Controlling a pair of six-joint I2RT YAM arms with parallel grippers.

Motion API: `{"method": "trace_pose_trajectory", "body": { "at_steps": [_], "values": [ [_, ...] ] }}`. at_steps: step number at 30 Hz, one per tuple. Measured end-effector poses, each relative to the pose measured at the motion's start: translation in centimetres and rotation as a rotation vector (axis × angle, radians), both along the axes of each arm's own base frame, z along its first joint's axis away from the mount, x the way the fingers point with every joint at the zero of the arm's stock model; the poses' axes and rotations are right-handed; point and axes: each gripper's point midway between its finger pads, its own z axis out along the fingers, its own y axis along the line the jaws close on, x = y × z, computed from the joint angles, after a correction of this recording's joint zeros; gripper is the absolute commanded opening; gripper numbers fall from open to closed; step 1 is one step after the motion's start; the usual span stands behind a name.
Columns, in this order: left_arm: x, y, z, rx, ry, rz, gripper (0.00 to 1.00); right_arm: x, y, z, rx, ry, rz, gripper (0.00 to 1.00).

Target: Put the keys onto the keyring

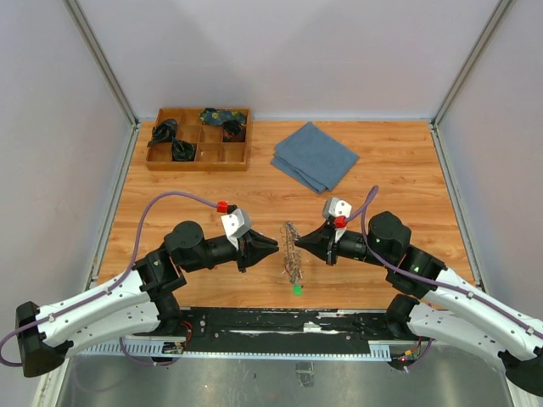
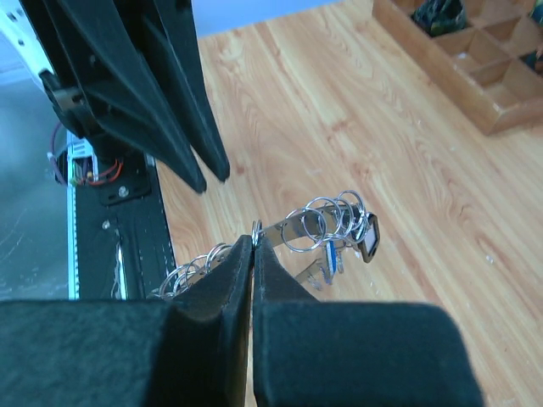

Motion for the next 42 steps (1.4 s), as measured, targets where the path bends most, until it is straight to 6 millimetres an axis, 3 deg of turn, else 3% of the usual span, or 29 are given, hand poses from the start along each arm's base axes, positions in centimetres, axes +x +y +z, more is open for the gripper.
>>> {"method": "trace_pose_trajectory", "body": {
  "at_steps": [7,18,26,29,35,42],
  "values": [
    [-0.2,-0.2,0.3,-0.03,-0.001,-0.01,0.24,0.0,0.4,2.6,0.114,-0.075,0.015,0.0],
    [-0.1,-0.3,2.8,-0.122,-0.043,-0.01,0.27,-0.8,0.5,5.2,0.222,-0.148,0.056,0.0],
    [1.2,1.1,3.0,-0.142,-0.044,0.103,0.28,0.9,0.6,4.6,-0.028,-0.113,0.023,0.0],
    [2.1,2.1,2.7,-0.143,-0.039,0.178,0.29,1.8,0.3,2.9,-0.116,-0.098,-0.008,0.0],
    [3.0,3.2,2.2,-0.135,-0.03,0.258,0.29,3.1,-0.4,-2.8,-0.356,0.003,-0.044,0.0],
    [3.3,3.4,1.5,-0.113,-0.017,0.279,0.29,3.5,-0.7,-6.1,-0.561,0.08,-0.041,0.0]
  ]
}}
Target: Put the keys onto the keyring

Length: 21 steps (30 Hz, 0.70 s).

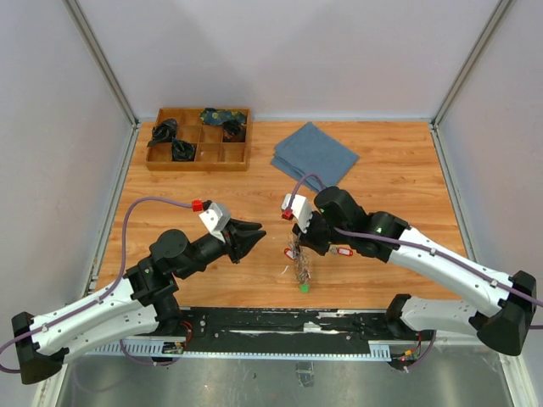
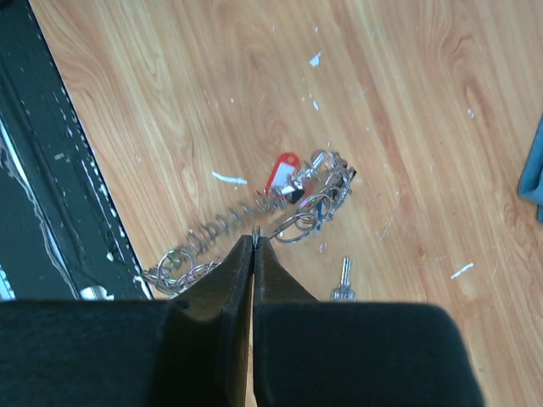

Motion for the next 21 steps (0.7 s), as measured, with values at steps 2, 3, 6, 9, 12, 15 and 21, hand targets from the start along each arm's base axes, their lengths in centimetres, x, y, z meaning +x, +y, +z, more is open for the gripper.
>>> {"method": "trace_pose_trajectory", "body": {
  "at_steps": [2,3,6,9,12,15,21],
  "values": [
    [0.0,0.0,0.0,-0.001,-0.001,0.002,0.29,-0.1,-0.4,-0.7,-0.045,0.015,0.001,0.0],
    [0.0,0.0,0.0,-0.001,0.0,0.003,0.29,-0.2,-0.7,-1.1,-0.065,0.024,0.001,0.0],
    [0.1,0.1,0.0,0.0,0.0,0.005,0.28,-0.5,-1.3,-1.9,-0.125,0.058,0.004,0.0],
    [0.1,0.1,0.0,-0.001,0.0,0.005,0.27,-0.8,-1.7,-2.2,-0.181,0.1,0.009,0.0],
    [0.1,0.1,-0.1,0.001,0.002,0.005,0.27,-1.2,-2.0,-2.6,-0.243,0.152,0.018,0.0],
    [0.0,0.0,-0.5,0.005,0.012,0.002,0.27,-1.8,-2.0,-3.1,-0.291,0.216,0.039,0.0],
    [-0.1,-0.1,-2.0,0.032,0.038,-0.007,0.27,-3.8,-2.0,-4.0,-0.331,0.342,0.092,0.0]
  ]
}}
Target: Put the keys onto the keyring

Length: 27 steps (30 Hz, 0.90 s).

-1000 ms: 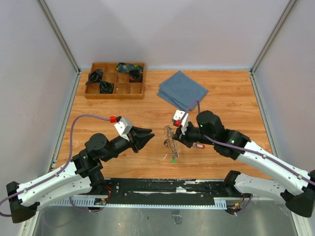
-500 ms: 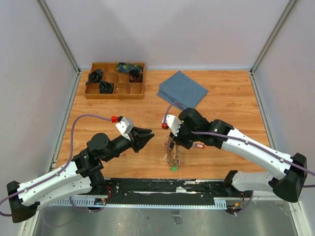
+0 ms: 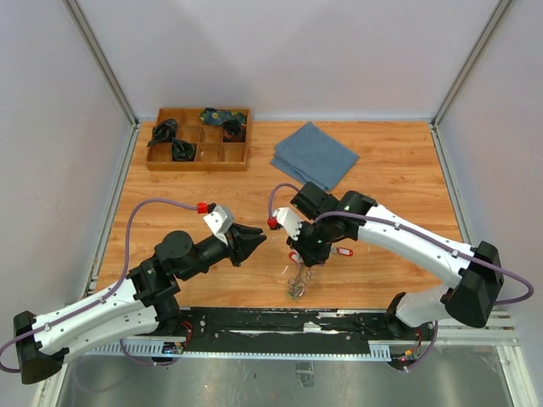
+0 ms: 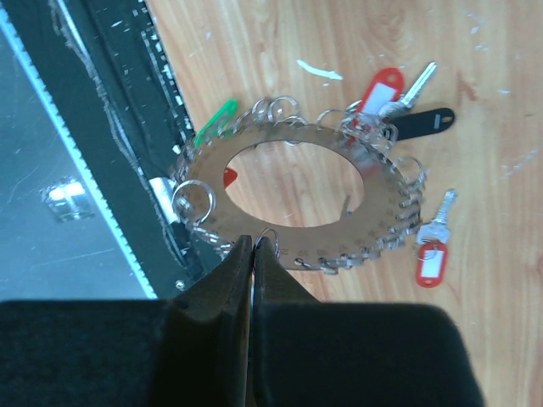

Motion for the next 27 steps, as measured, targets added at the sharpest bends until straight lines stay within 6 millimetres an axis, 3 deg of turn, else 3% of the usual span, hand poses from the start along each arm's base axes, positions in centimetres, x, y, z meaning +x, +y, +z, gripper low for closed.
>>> {"method": "trace_pose_trajectory", "body": {
  "at_steps": [7,15,27],
  "values": [
    [-0.2,0.0,0.1,-0.006,0.004,-0.007,0.27,-1.5,0.4,-0.2,0.015,0.088,0.015,0.01],
    [-0.3,0.2,0.1,-0.013,0.005,-0.008,0.27,-0.8,1.5,0.6,0.193,-0.034,0.009,0.0],
    [-0.6,0.1,0.5,-0.027,-0.004,-0.025,0.27,-0.4,2.8,5.2,0.672,-0.328,0.007,0.0]
  ]
}}
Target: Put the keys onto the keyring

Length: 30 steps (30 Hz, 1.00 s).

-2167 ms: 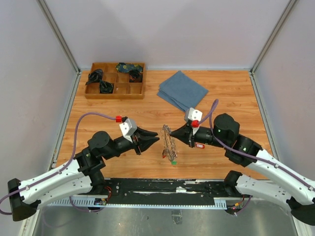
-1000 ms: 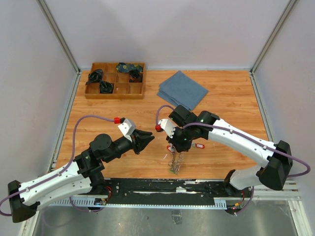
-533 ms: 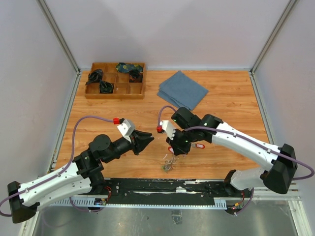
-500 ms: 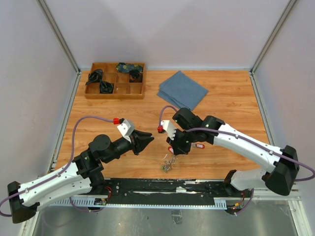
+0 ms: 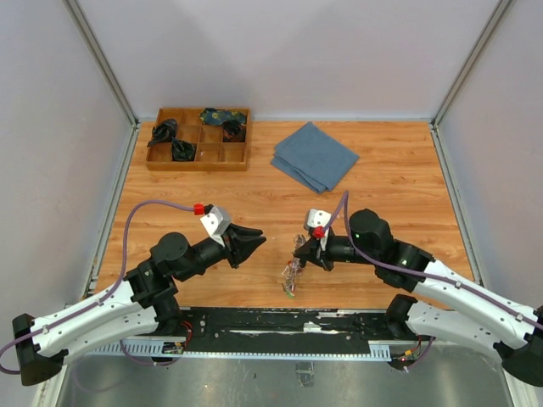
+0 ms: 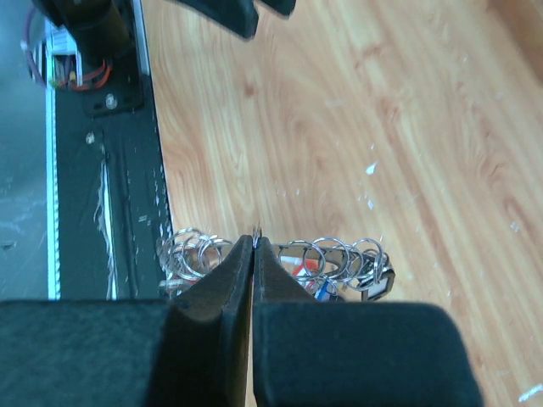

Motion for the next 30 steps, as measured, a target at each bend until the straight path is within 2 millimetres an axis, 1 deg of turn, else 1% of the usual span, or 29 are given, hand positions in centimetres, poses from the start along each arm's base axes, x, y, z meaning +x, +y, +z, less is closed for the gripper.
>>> {"method": "trace_pose_trajectory", "body": {
  "at_steps": [5,10,16,21,25,30],
  "values": [
    [-0.5,-0.4,0.7,-0.024,-0.017,-0.038,0.28,0.3,0.8,2.4,0.176,-0.091,-0.001,0.0],
    [-1.1,-0.8,1.7,-0.05,-0.039,-0.079,0.29,0.1,1.2,5.9,0.355,-0.183,0.009,0.0],
    [-1.7,-1.3,4.2,-0.098,-0.081,-0.123,0.3,-0.2,1.4,11.0,0.562,-0.26,0.02,0.0],
    [-2.1,-1.7,6.0,-0.136,-0.119,-0.154,0.32,-0.7,1.3,14.2,0.704,-0.28,0.031,0.0],
    [-2.3,-2.2,7.2,-0.155,-0.147,-0.18,0.34,-1.2,1.1,16.1,0.786,-0.272,0.044,0.0],
    [-2.4,-3.0,7.4,-0.162,-0.157,-0.207,0.35,-1.8,1.2,16.9,0.826,-0.256,0.076,0.0]
  ]
}}
